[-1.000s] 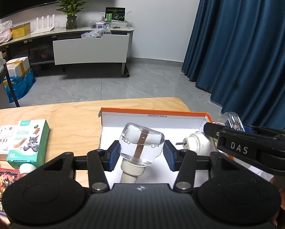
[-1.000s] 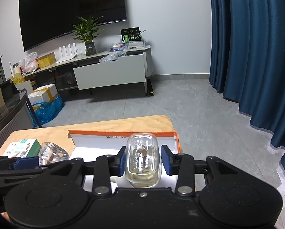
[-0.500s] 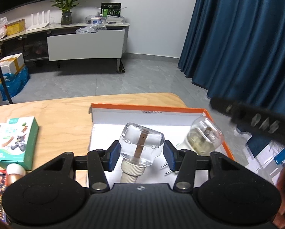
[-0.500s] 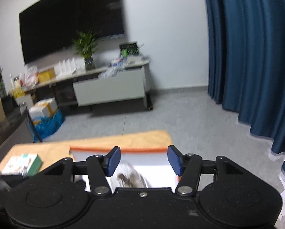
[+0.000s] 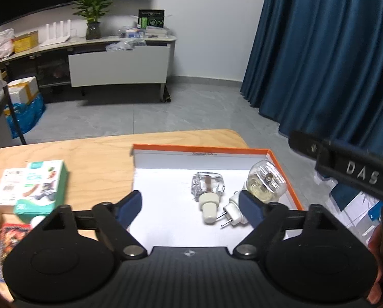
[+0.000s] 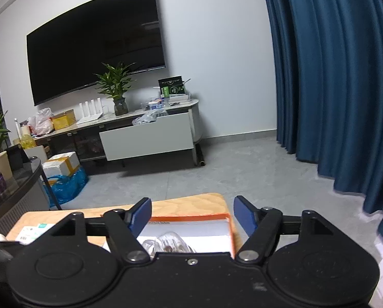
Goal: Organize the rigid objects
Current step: 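Lower and release the glass bottle and plug unit into the white box, then move left tool to the blue tissue box and grasp it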
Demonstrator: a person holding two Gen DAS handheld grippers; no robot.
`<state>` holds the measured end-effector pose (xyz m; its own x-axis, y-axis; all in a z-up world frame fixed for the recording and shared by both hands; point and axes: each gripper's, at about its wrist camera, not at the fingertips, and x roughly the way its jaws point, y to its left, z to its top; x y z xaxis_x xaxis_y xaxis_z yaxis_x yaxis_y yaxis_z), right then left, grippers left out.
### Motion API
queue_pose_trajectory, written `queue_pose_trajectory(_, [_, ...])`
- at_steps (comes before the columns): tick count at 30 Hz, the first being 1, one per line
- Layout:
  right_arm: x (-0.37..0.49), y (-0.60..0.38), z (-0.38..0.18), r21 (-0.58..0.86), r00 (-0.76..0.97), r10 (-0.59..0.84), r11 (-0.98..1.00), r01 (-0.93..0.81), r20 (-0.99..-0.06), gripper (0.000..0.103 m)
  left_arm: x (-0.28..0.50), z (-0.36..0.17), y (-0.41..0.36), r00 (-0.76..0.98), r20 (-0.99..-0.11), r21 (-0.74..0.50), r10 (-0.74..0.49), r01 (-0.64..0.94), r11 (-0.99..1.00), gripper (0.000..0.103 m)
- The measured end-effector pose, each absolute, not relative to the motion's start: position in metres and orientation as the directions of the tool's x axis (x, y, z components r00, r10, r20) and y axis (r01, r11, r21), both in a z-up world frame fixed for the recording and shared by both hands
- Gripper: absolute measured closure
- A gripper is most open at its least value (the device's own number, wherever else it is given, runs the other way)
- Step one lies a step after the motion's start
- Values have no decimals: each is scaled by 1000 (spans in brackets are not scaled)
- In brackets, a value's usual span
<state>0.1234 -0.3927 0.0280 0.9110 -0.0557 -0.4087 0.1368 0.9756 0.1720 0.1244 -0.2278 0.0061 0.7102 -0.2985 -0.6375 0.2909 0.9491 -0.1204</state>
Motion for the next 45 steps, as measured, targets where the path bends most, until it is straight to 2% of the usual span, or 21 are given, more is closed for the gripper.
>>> queue_pose_trajectory(4, [111, -389, 28, 222, 881, -27, 964, 148, -473, 14, 110, 15, -215, 714, -643, -101, -279, 281, 954, 5])
queue_pose_trajectory(14, [68, -351, 29, 184, 851, -20, 973, 137, -524, 14, 83, 19, -185, 711, -651, -91, -265, 273, 958, 4])
queue_pose_trajectory(29, [45, -281, 32, 194, 837, 85, 981, 26, -541, 14, 48, 25, -114, 757, -624, -87, -195, 181, 980, 4])
queue_pose_trajectory(37, [41, -228, 29, 165, 820, 155, 983, -75, -550, 14, 33, 21, -67, 775, -622, -81, -116, 84, 993, 4])
queue_pose_trajectory(43, [32, -200, 27, 135, 810, 199, 980, -149, -552, 14, 28, 6, -10, 799, -591, -61, -107, 88, 994, 3])
queue_pose_trajectory(45, [31, -196, 25, 125, 806, 204, 979, -161, -556, 14, 30, -1, 14, 806, -581, -41, -112, 109, 993, 0])
